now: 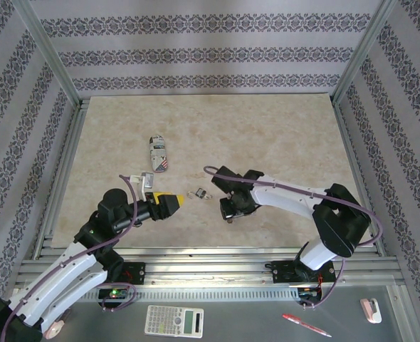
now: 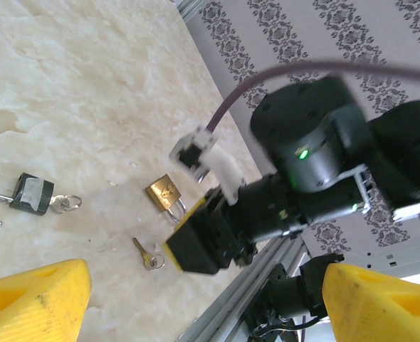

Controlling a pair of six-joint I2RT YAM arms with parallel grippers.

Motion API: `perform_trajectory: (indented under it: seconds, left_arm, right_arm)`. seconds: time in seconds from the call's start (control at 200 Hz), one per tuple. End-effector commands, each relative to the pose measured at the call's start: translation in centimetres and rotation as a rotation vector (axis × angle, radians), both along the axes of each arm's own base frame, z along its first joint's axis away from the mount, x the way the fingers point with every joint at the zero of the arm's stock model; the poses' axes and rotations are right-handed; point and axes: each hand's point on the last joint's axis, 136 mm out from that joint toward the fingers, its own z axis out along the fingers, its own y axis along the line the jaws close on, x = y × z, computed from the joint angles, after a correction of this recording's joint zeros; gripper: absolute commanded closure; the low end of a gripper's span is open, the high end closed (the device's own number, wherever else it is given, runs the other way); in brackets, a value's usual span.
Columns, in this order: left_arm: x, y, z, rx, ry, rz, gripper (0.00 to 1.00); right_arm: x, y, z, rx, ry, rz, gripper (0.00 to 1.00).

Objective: Unlock with the key

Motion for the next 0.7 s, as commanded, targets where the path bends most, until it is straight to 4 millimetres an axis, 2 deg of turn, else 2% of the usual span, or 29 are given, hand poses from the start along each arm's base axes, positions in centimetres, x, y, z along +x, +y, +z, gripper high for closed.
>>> perform_trajectory:
  seconds: [0.0,0.165,0.53,0.645,0.694]
  left_arm:
    - [-0.3,-0.2,0.4,-0.003,-0.039,-0.018,0.16]
    - [-0.4,-0.1,0.4,0.005,-0.039,-0.02,0.16]
    - [-0.4,0.1,0.3,0.006,-0.036,-0.009,0.16]
    - [-0.3,0.1,0.2,0.006,-0.034,-0.005,0.16]
    - [-0.3,0.1,0.2,0.006,-0.032,-0.004,0.16]
  right_arm:
    - [-1.2,0.0,-1.3,-0.011,0.036,-0.008,0.6]
    - [-1.5,-0.2,-2.5,-0.013,0.045,-0.01,0.64]
    - [-0.4,-0.2,-3.7,-0.041,0.027,0.021,0.73]
    - [0.0,0.0,-3.7,-0.034,0.025,0.024,0.82]
    - [0.0,0.1,-3.5,-0.032,0.024,0.029,0.9]
